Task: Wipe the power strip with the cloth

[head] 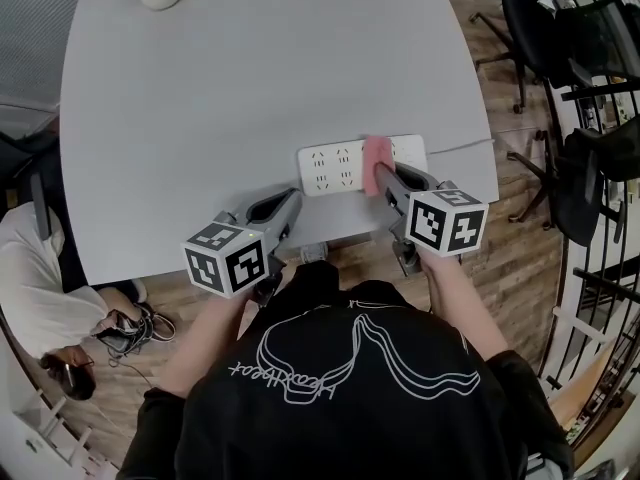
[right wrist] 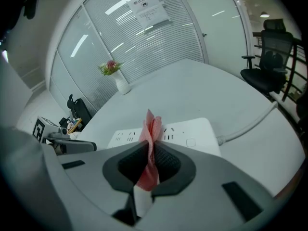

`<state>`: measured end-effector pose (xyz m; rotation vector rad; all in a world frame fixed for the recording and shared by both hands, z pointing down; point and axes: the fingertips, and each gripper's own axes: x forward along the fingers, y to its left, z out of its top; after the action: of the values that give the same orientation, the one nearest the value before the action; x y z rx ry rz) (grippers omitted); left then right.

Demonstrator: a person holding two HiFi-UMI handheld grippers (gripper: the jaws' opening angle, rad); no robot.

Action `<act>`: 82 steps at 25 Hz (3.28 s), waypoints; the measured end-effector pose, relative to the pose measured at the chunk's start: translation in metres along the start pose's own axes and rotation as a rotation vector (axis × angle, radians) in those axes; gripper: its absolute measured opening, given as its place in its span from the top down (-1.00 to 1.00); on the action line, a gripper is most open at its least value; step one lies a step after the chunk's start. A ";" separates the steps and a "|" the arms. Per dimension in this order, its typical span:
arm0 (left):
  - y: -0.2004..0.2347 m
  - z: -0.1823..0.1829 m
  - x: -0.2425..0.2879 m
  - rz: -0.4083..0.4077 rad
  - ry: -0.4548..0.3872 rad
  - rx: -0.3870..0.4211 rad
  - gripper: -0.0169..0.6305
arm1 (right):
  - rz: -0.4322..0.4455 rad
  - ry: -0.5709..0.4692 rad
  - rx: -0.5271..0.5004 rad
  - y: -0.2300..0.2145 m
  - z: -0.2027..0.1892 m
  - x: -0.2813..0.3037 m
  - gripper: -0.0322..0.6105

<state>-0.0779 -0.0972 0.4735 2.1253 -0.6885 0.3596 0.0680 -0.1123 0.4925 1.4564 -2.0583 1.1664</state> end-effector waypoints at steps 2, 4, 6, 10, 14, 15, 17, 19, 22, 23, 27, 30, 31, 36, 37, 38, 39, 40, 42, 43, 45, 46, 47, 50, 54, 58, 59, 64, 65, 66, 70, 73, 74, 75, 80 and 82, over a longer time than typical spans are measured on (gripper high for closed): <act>0.000 0.000 0.002 -0.004 -0.001 -0.009 0.91 | -0.013 -0.006 0.006 -0.007 0.000 -0.003 0.78; 0.000 0.001 0.003 -0.004 -0.005 -0.015 0.91 | -0.031 -0.014 0.009 -0.015 0.001 -0.007 0.78; 0.002 0.003 0.005 0.001 -0.005 -0.022 0.91 | -0.042 -0.022 0.019 -0.023 0.003 -0.011 0.78; 0.005 0.003 0.008 0.004 0.000 -0.036 0.91 | -0.078 -0.035 0.024 -0.040 0.005 -0.018 0.77; 0.000 -0.001 0.010 0.000 0.004 -0.032 0.91 | -0.128 -0.050 0.003 -0.059 0.003 -0.030 0.77; -0.001 -0.002 0.011 0.000 0.006 -0.030 0.91 | -0.138 -0.052 -0.001 -0.063 0.004 -0.033 0.77; -0.003 -0.001 0.012 -0.001 0.008 -0.027 0.91 | -0.153 -0.054 -0.002 -0.071 0.004 -0.036 0.77; -0.004 0.001 0.012 -0.001 0.010 -0.022 0.91 | -0.164 -0.056 0.003 -0.077 0.005 -0.040 0.77; -0.002 0.003 0.011 0.000 0.012 -0.020 0.91 | -0.183 -0.060 0.003 -0.083 0.006 -0.044 0.77; -0.002 0.003 0.010 0.001 0.012 -0.021 0.91 | -0.189 -0.061 0.002 -0.085 0.007 -0.045 0.77; -0.001 0.004 0.009 0.003 0.015 -0.025 0.91 | -0.219 -0.060 -0.026 -0.088 0.010 -0.048 0.78; 0.000 0.004 0.009 0.004 0.012 -0.025 0.91 | -0.243 -0.063 -0.071 -0.087 0.016 -0.054 0.78; 0.000 0.005 0.009 0.005 0.010 -0.027 0.91 | -0.245 -0.069 -0.077 -0.087 0.018 -0.058 0.78; 0.000 0.010 0.007 0.012 -0.013 -0.034 0.91 | -0.203 -0.105 -0.103 -0.067 0.034 -0.065 0.78; -0.001 0.011 0.006 0.013 -0.018 -0.037 0.91 | -0.190 -0.107 -0.116 -0.060 0.037 -0.065 0.78; -0.002 0.012 0.004 0.014 -0.023 -0.038 0.91 | -0.175 -0.110 -0.127 -0.053 0.039 -0.064 0.78; -0.003 0.013 0.003 0.015 -0.027 -0.036 0.91 | -0.159 -0.113 -0.135 -0.045 0.041 -0.062 0.78; -0.003 0.014 0.001 0.018 -0.031 -0.034 0.91 | -0.142 -0.115 -0.144 -0.037 0.043 -0.060 0.78; -0.002 0.014 -0.002 0.025 -0.039 -0.032 0.91 | -0.107 -0.112 -0.169 -0.020 0.043 -0.054 0.78; -0.001 0.014 -0.004 0.030 -0.041 -0.035 0.91 | -0.087 -0.107 -0.182 -0.010 0.042 -0.049 0.78; 0.003 0.009 -0.008 0.042 -0.039 -0.043 0.91 | -0.046 -0.093 -0.205 0.009 0.039 -0.039 0.78; 0.005 0.006 -0.011 0.048 -0.037 -0.048 0.91 | -0.026 -0.085 -0.213 0.019 0.036 -0.033 0.78; 0.007 0.003 -0.013 0.053 -0.036 -0.053 0.91 | -0.006 -0.078 -0.219 0.028 0.034 -0.027 0.78; 0.009 0.000 -0.017 0.061 -0.038 -0.064 0.91 | 0.049 -0.055 -0.225 0.050 0.027 -0.011 0.78; 0.011 0.001 -0.021 0.068 -0.045 -0.067 0.91 | 0.111 -0.023 -0.223 0.075 0.020 0.008 0.78; 0.013 0.003 -0.025 0.069 -0.059 -0.071 0.91 | 0.149 0.005 -0.212 0.091 0.014 0.024 0.78; 0.013 0.001 -0.027 0.069 -0.060 -0.073 0.91 | 0.154 0.010 -0.208 0.095 0.012 0.027 0.78; 0.014 -0.005 -0.035 0.073 -0.065 -0.069 0.91 | 0.164 0.031 -0.218 0.105 0.001 0.037 0.78; 0.013 -0.006 -0.035 0.073 -0.066 -0.064 0.91 | 0.162 0.035 -0.220 0.104 -0.001 0.038 0.78; 0.013 -0.006 -0.035 0.072 -0.065 -0.059 0.91 | 0.161 0.038 -0.220 0.104 -0.002 0.039 0.78; 0.010 -0.007 -0.035 0.068 -0.063 -0.057 0.91 | 0.153 0.047 -0.234 0.104 -0.002 0.043 0.78; 0.009 -0.008 -0.035 0.065 -0.063 -0.063 0.91 | 0.136 0.059 -0.254 0.101 -0.003 0.045 0.78; 0.009 -0.008 -0.036 0.064 -0.062 -0.061 0.91 | 0.130 0.062 -0.259 0.101 -0.004 0.046 0.78; 0.010 -0.008 -0.037 0.064 -0.061 -0.057 0.91 | 0.126 0.064 -0.263 0.102 -0.004 0.047 0.78; 0.010 -0.008 -0.040 0.062 -0.063 -0.044 0.91 | 0.109 0.072 -0.299 0.104 -0.006 0.050 0.78; 0.008 -0.008 -0.040 0.060 -0.063 -0.045 0.91 | 0.105 0.072 -0.301 0.103 -0.007 0.050 0.78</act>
<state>-0.1147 -0.0811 0.4646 2.0841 -0.7906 0.3076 -0.0455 -0.1237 0.4881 1.1609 -2.1704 0.8841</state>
